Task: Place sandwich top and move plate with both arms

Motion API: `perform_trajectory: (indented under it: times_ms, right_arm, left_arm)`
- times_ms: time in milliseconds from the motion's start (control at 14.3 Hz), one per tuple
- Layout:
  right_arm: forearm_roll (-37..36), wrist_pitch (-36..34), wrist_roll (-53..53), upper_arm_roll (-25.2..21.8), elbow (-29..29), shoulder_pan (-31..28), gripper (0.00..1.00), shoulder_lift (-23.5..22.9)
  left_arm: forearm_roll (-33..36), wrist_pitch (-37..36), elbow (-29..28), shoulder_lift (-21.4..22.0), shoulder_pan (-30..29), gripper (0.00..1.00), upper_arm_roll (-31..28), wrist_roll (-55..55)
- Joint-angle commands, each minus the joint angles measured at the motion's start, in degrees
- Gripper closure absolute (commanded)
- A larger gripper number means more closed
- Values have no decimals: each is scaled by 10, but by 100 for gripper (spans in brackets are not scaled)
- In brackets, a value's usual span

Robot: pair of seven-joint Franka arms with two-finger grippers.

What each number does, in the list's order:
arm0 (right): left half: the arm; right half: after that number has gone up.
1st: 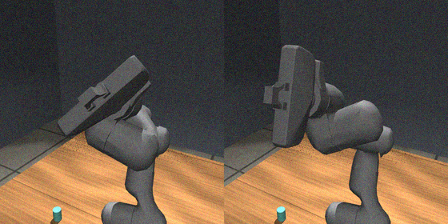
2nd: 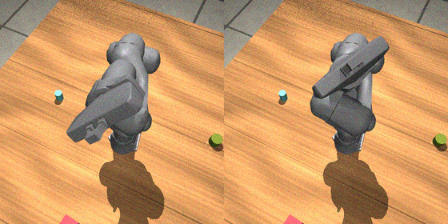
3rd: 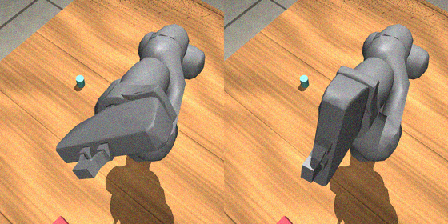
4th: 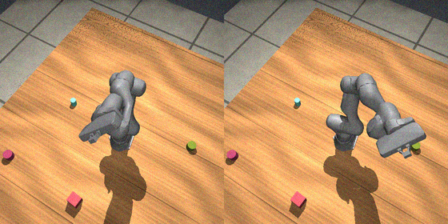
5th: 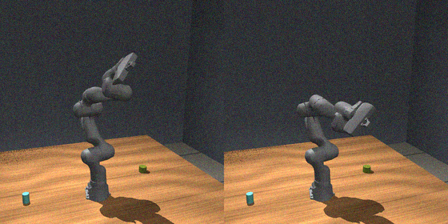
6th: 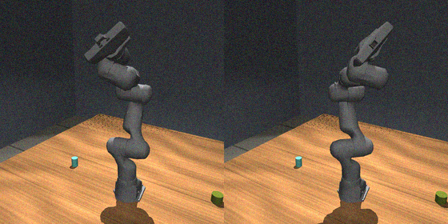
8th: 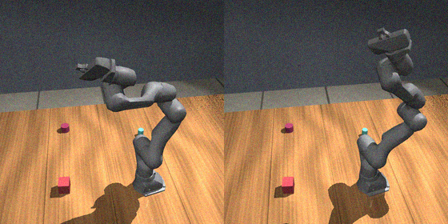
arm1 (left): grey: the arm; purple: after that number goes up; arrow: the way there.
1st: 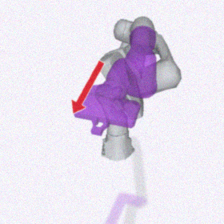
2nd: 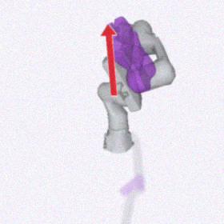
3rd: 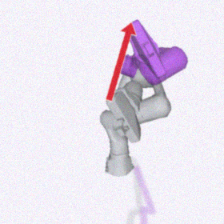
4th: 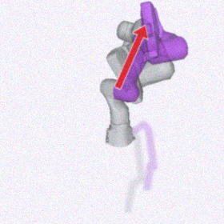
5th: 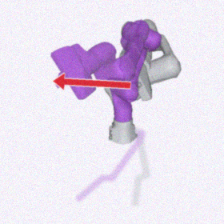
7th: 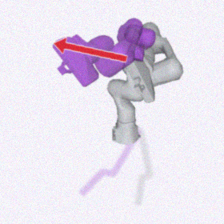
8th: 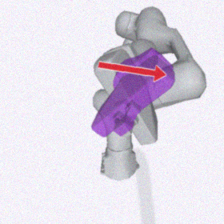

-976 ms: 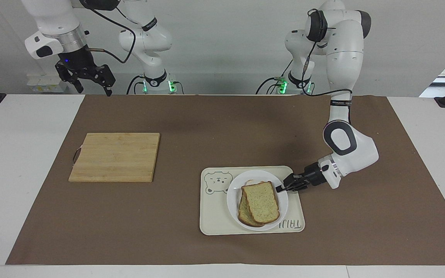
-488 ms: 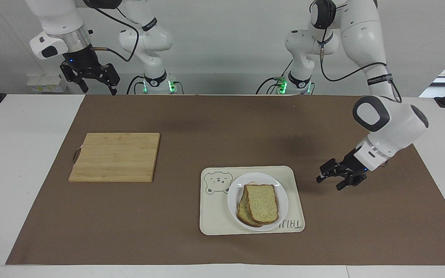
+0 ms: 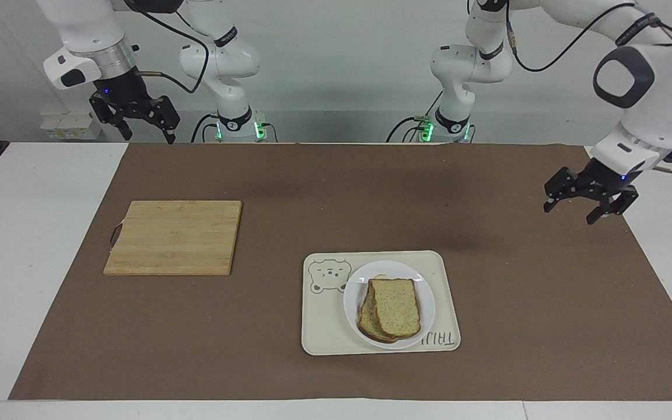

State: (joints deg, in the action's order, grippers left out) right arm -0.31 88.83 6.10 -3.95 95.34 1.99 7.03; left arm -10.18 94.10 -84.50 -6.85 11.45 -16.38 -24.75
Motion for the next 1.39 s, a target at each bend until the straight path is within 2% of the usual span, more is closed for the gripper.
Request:
perform_trajectory:
  times_ms: [0, 139, 418, 767, 906, 1045, 1185, 1324]
  right_arm:
    - [15, -40, -21, 2, 6, -6, 0, 11]
    - [4, -44, -19, 7, 4, 1, 0, 11]
    - [2, -16, -21, 0, 4, -5, 0, 7]
    - [-10, -22, -21, 0, -15, -8, 0, -3]
    - [-2, -22, -21, 2, -15, -6, 0, -2]
    - [-2, -22, -21, 4, -15, -4, 0, -2]
    - [-2, -22, -21, 3, -15, -4, 0, -2]
    - [-2, -22, -21, 3, -15, -4, 0, -2]
  left_arm:
    - [32, -104, 92, -8, 1, 0, -11, 9]
    - [53, -132, 102, 17, 2, 0, -10, 23]
    - [58, -137, 87, 58, 0, 0, -10, 26]
    - [60, -138, 74, 63, -18, 0, -18, 28]
    - [95, -139, 77, 61, -12, 0, -14, 54]
    - [96, -141, 79, 63, -32, 0, 18, 83]
    - [101, -153, 79, 62, -74, 0, 92, 118]
    - [101, -159, 77, 68, -96, 0, 135, 161]
